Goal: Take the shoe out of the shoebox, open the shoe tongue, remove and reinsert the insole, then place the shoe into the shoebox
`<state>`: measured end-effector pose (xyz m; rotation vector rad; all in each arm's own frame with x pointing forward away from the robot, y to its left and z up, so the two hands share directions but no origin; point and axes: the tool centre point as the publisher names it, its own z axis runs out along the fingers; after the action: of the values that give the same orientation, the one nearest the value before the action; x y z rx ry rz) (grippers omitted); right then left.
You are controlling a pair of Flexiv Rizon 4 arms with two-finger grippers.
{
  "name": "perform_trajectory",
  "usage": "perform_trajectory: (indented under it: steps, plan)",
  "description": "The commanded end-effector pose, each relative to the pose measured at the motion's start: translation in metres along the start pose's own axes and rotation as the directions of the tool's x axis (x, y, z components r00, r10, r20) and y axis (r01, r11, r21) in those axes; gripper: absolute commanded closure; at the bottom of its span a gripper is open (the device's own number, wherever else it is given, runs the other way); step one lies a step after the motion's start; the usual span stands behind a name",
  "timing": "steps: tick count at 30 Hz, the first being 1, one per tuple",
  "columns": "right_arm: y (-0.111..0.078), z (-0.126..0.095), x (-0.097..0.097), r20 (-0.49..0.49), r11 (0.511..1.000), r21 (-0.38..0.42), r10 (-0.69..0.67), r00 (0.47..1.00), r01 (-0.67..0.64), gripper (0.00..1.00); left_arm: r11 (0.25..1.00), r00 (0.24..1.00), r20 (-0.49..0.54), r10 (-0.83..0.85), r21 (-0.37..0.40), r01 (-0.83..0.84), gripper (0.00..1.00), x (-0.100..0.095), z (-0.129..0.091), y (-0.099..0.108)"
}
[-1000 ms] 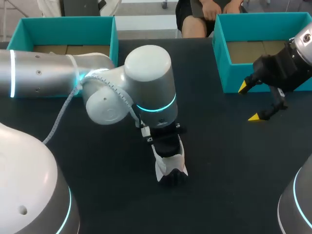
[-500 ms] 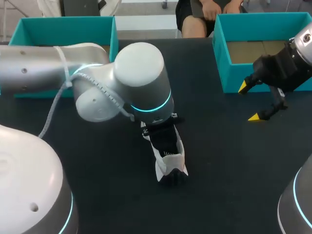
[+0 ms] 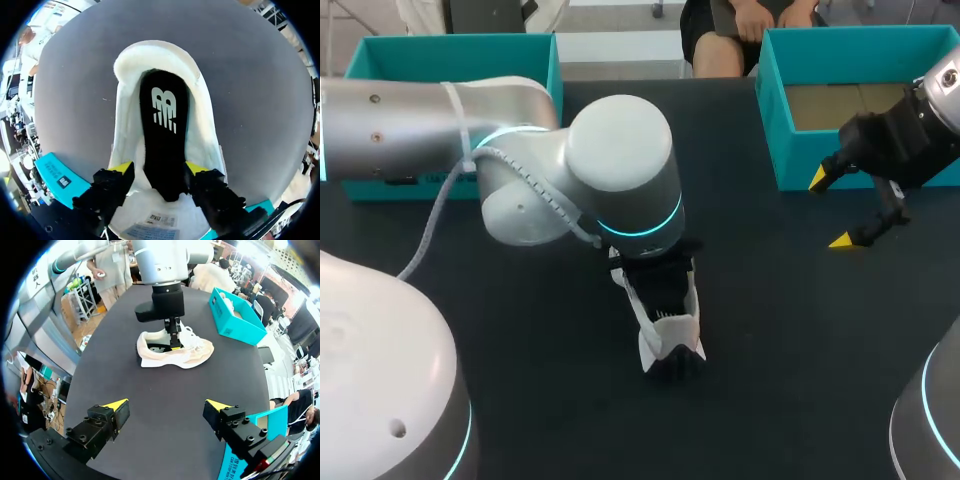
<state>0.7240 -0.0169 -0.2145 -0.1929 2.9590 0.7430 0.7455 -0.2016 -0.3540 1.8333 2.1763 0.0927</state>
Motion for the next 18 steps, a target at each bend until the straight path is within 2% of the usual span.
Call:
perform_trajectory:
  steps: [1,18]
  plan:
    - [0.000,0.001,0.000,0.000,1.000,0.002,0.000,1.000,0.000,0.00,1.000,1.000,-0.005,0.020,-0.010,-0.020,0.00,0.006,-0.009,-0.002]
    - [0.000,0.001,0.000,0.000,1.000,0.002,0.000,1.000,0.000,0.00,0.998,0.998,0.008,0.057,0.042,-0.057,0.00,0.010,-0.040,0.006]
